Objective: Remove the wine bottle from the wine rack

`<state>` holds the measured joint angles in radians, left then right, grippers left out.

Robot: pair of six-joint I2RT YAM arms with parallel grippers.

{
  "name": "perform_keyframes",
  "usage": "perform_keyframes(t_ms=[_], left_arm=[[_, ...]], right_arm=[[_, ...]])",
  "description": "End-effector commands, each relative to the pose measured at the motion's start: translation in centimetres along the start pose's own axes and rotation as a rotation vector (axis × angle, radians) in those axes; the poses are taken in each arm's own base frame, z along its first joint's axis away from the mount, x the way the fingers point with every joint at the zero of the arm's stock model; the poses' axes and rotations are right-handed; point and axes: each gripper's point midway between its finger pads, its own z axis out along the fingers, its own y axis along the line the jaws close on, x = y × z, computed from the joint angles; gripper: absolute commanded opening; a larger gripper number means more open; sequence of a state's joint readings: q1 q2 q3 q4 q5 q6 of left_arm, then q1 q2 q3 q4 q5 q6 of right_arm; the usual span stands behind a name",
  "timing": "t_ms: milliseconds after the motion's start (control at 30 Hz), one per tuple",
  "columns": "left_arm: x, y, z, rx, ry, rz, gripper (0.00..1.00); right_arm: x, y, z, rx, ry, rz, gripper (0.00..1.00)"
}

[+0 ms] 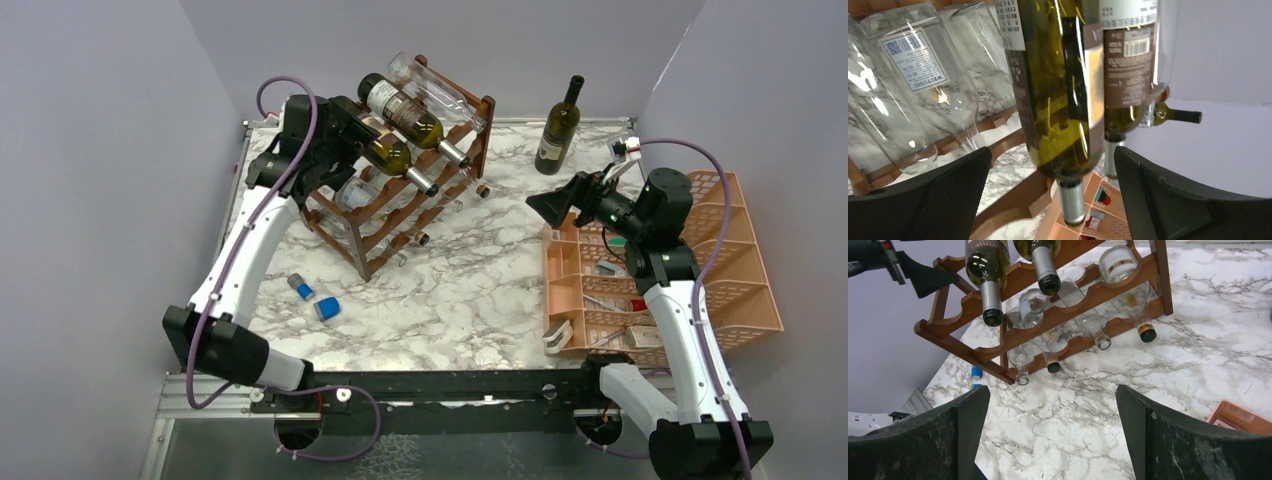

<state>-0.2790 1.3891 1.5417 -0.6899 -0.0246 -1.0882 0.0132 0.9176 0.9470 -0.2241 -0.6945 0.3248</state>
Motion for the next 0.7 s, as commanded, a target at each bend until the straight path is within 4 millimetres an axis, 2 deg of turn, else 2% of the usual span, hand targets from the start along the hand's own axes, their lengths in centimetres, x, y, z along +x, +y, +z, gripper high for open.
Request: perform_keyframes(t_ms=[0, 133, 367, 600, 667], left_arm=[[-0.3, -1.5, 1.7, 0.018, 0.01, -0.075, 0.99], [-0.6, -2.2, 3.3, 0.053, 0.023, -0.11, 0.99], [0.4, -0.5, 6.0, 0.026, 0.051, -0.207, 0.99], [0.1, -1.1, 7.4, 0.084, 0.046, -0.253, 0.99], [-0.1, -1.3, 7.6, 0.097, 0.034, -0.259, 0.96]], right_arm=[[-0.5, 0.9, -0.1, -0.039, -0.016, -0.026, 1.0], [-0.5, 0.8, -0.1, -0.031, -0.015, -0.029, 1.0], [-0.6, 0.7, -0.2, -0.022, -0.018, -0.028, 1.0], [-0.4, 0.5, -0.1, -0.015, -0.016, -0.025, 1.0], [-0.3, 0.5, -0.1, -0.015, -0.015, -0.023, 1.0]])
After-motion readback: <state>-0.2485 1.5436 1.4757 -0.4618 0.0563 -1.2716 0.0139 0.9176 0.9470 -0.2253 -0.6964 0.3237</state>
